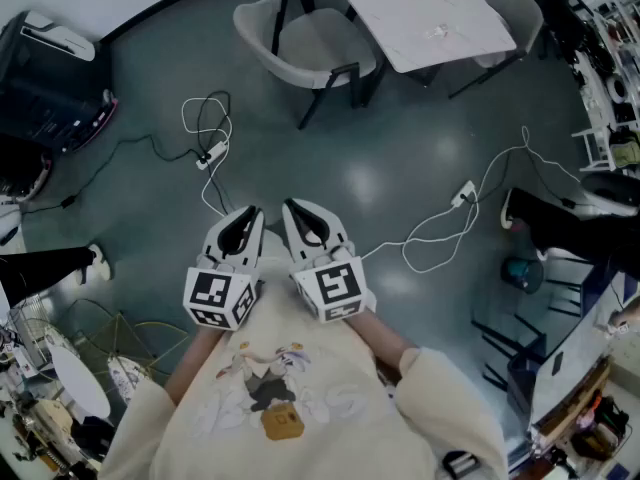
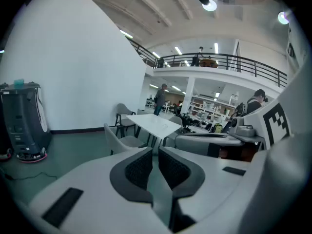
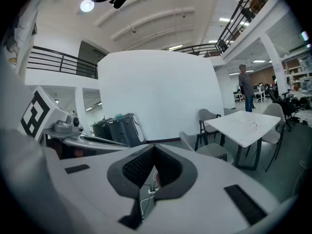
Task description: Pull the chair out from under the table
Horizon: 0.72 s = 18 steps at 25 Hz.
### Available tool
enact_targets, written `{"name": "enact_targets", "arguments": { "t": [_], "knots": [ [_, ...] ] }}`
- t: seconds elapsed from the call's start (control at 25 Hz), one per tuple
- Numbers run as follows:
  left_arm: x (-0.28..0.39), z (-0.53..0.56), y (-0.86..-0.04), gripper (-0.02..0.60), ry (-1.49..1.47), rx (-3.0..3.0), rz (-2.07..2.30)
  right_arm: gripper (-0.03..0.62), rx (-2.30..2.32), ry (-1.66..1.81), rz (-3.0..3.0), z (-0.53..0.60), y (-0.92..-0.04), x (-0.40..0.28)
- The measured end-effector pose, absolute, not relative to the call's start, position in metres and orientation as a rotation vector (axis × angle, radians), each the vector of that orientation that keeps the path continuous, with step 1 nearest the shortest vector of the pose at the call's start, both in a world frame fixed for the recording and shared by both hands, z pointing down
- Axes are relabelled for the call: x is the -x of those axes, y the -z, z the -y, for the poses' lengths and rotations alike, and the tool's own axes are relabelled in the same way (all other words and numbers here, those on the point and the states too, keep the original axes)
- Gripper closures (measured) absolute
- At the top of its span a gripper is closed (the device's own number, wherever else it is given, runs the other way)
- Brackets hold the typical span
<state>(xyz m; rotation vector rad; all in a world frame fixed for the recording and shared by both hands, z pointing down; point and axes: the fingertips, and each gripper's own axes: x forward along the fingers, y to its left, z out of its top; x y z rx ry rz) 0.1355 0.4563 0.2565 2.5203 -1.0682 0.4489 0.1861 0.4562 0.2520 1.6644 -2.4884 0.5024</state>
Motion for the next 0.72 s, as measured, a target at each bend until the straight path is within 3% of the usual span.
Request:
{"name": "enact_targets", "arguments": {
  "t": [0.2,0.72],
  "knots": [
    [-0.131,-0.456,-0.257,0.572,-0.441,-2.521,1.071,0.583,-1.666,-0.51,2.518,-0.456,-0.252,-0.181],
    [-0.095,-0.431,-0.268,0.572,-0.453,-2.476,1.029,0.583,-1.678,-0.617,2.477,-0.428,-0.266,-0.147]
  ]
}}
